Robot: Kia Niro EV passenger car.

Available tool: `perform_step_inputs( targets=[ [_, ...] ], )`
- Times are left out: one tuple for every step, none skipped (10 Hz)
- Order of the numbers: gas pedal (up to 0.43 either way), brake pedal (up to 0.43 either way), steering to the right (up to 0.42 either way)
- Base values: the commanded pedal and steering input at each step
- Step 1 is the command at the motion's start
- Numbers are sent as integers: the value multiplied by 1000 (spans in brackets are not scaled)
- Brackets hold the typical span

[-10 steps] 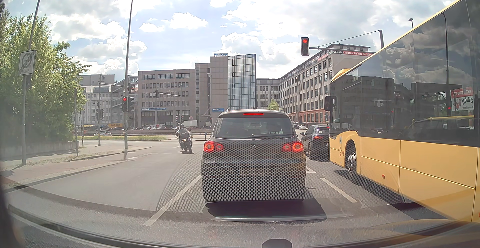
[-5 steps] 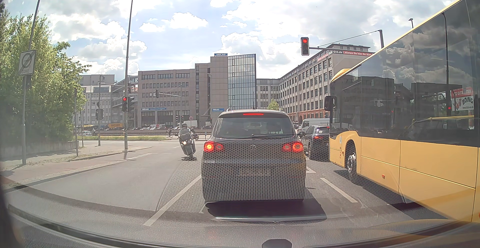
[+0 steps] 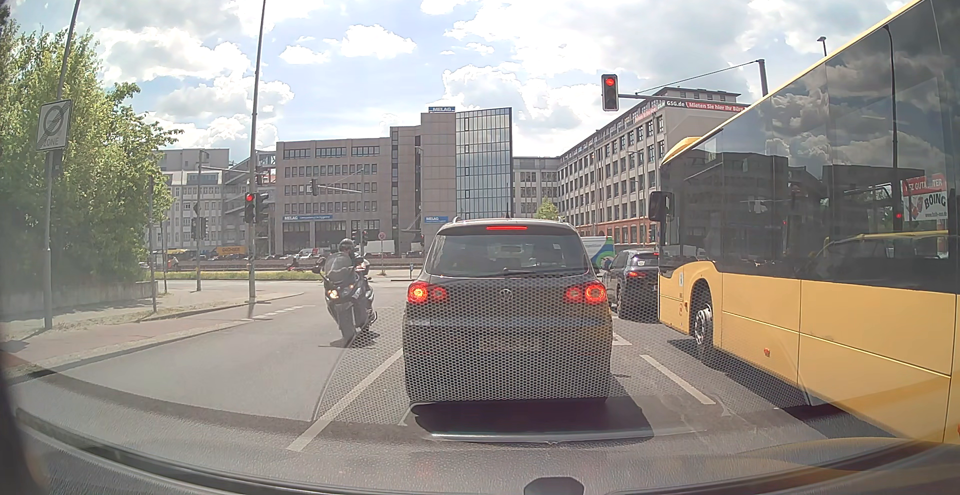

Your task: Follow the waypoints while adhering to traffic rules and regulations

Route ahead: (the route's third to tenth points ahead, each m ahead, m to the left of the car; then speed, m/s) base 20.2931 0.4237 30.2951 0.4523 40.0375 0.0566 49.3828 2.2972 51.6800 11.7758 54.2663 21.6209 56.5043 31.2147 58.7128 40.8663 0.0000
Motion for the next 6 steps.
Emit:
perform_step_inputs(
  targets=[
    [0,293,-1],
    [0,293,-1],
    [0,293,-1],
    [0,293,-1],
    [0,293,-1],
    [0,293,-1]
  ],
)
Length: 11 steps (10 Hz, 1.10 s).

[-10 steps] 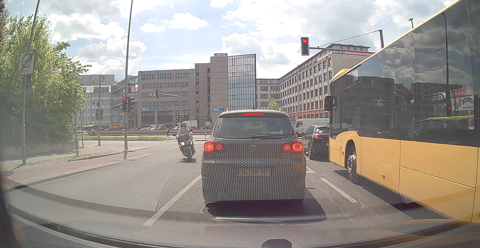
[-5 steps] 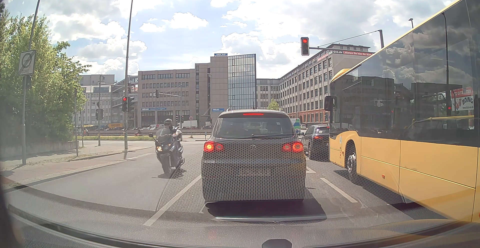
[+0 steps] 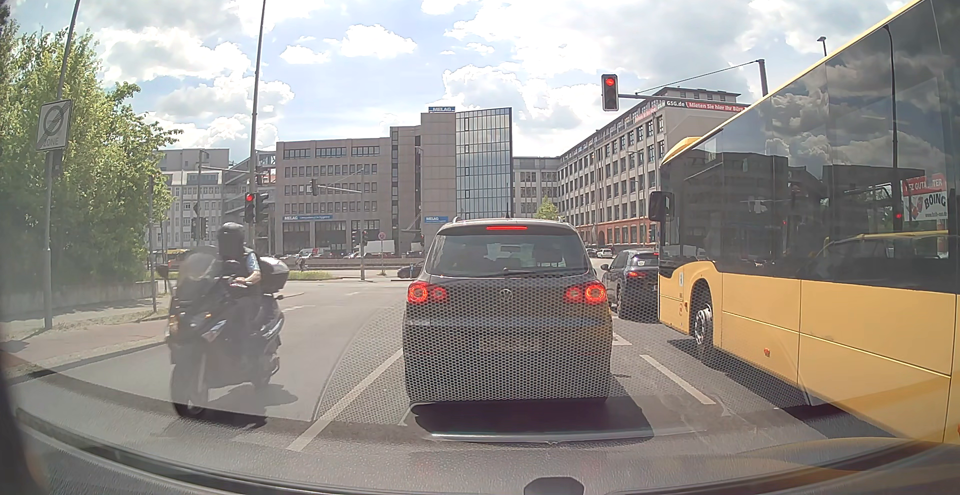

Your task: Follow the waypoints while adhering to traffic rules and regulations

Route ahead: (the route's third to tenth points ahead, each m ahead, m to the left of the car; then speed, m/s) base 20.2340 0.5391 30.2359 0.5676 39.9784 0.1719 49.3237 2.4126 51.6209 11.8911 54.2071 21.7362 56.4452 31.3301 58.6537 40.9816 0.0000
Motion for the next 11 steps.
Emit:
perform_step_inputs(
  targets=[
    [0,293,-1],
    [0,293,-1],
    [0,293,-1],
    [0,293,-1],
    [0,293,-1],
    [0,293,-1],
    [0,293,-1],
    [0,293,-1],
    [0,293,-1],
    [0,293,-1],
    [0,293,-1]
  ],
)
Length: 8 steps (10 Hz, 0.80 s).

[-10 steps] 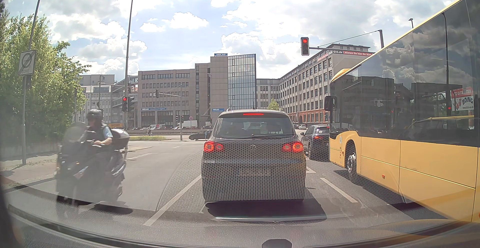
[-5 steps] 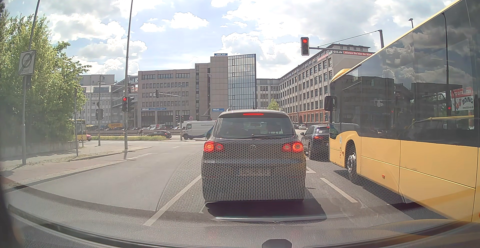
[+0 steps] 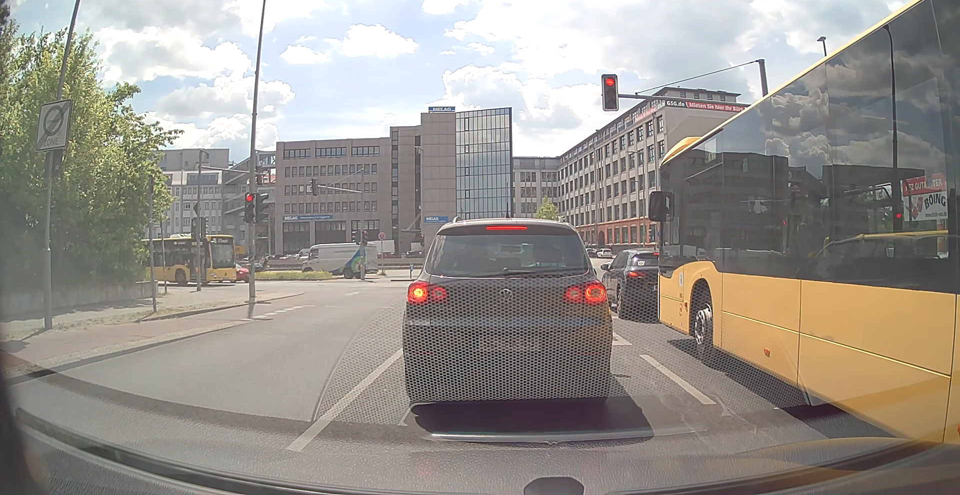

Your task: Follow the waypoints while adhering to traffic rules and regulations

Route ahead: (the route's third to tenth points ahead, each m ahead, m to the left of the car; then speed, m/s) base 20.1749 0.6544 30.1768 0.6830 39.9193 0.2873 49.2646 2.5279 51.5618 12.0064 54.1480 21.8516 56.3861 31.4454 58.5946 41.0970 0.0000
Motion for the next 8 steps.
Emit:
perform_step_inputs(
  targets=[
    [0,293,-1],
    [0,293,-1],
    [0,293,-1],
    [0,293,-1],
    [0,293,-1],
    [0,293,-1],
    [0,293,-1],
    [0,293,-1]
  ],
)
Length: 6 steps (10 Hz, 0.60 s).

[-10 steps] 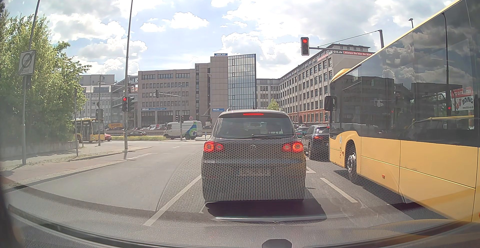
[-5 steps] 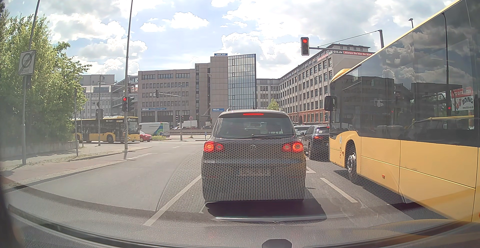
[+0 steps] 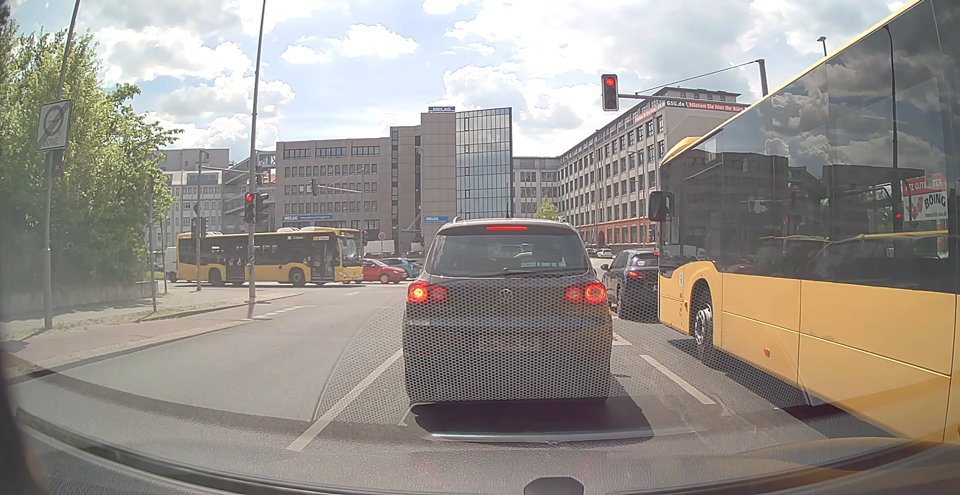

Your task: Follow the waypoints while adhering to traffic rules and regulations

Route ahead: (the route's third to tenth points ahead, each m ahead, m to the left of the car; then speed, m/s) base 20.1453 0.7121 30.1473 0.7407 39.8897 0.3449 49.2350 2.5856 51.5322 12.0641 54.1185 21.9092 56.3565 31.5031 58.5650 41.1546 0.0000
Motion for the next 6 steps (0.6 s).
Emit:
perform_step_inputs(
  targets=[
    [0,293,-1],
    [0,293,-1],
    [0,299,-1],
    [0,323,-1],
    [0,360,-1],
    [0,402,-1]
  ],
)
